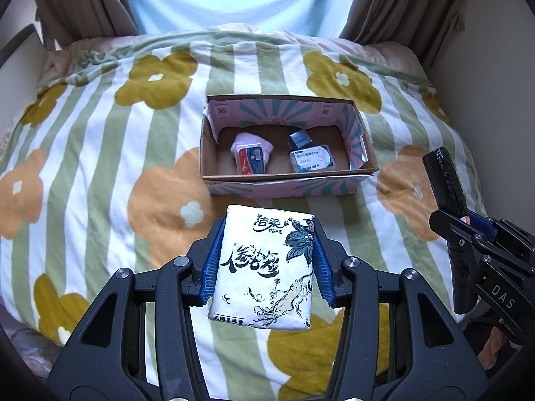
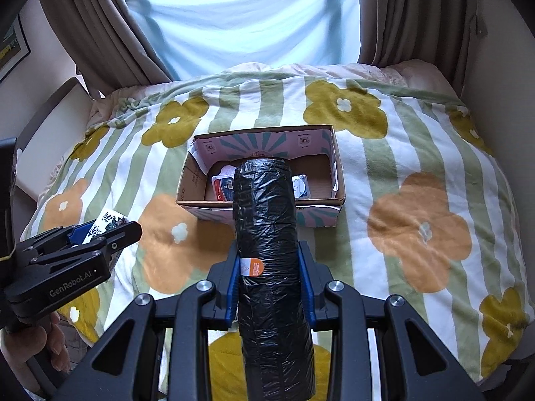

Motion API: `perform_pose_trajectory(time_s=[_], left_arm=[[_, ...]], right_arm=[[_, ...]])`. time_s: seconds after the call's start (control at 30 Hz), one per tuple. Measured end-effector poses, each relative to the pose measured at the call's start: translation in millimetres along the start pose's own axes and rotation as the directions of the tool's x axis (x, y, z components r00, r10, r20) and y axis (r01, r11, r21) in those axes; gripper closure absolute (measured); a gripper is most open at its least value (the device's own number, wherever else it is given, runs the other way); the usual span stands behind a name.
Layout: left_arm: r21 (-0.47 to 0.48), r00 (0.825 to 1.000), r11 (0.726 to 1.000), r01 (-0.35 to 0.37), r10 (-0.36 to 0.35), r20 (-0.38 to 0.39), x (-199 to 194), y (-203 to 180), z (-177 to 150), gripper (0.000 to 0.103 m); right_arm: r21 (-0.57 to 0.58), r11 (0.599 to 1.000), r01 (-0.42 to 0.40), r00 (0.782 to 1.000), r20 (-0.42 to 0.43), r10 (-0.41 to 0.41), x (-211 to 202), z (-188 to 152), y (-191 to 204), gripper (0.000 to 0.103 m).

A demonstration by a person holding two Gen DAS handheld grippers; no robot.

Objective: Organize objects
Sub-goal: 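Carry the tissue packet and black roll over the cardboard box with both tools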

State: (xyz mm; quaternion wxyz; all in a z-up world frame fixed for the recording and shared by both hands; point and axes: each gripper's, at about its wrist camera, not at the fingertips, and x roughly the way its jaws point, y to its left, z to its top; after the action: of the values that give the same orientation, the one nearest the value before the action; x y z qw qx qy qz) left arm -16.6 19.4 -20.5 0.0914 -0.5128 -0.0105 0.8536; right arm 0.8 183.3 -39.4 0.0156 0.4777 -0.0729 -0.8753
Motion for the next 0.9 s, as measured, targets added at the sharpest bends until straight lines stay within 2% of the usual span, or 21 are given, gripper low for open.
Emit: perform_pose_trajectory(time_s=[0.27, 0.43, 0.63, 0.9], left_arm=[[-0.008, 1.000, 1.000, 0.024, -0.024, -0.010, 6, 7, 6, 0.059], [0.004, 0.999, 0.999, 0.033, -0.033, -0.009, 13, 11, 20, 0.059], [0.026, 0.999, 0.999, 0.039, -0.039, 0.003, 31, 18, 57, 0.059], [0.048, 1.000, 0.998, 0.030, -0.030, -0.001, 86, 26, 117, 0.059]], right_arm=[[0.017, 1.000, 0.013, 1.000, -0.001, -0.013, 4, 3, 1, 0.075], [0.023, 1.000, 0.006, 1.000, 0.006, -0.006, 11, 16, 0, 0.075], [-0.002, 1.000, 0.016, 1.000, 0.022, -0.016, 29, 47, -2, 0.075], [-0.123, 0.992, 0.007, 1.000, -0.008, -0.008, 87, 99, -5, 0.075]])
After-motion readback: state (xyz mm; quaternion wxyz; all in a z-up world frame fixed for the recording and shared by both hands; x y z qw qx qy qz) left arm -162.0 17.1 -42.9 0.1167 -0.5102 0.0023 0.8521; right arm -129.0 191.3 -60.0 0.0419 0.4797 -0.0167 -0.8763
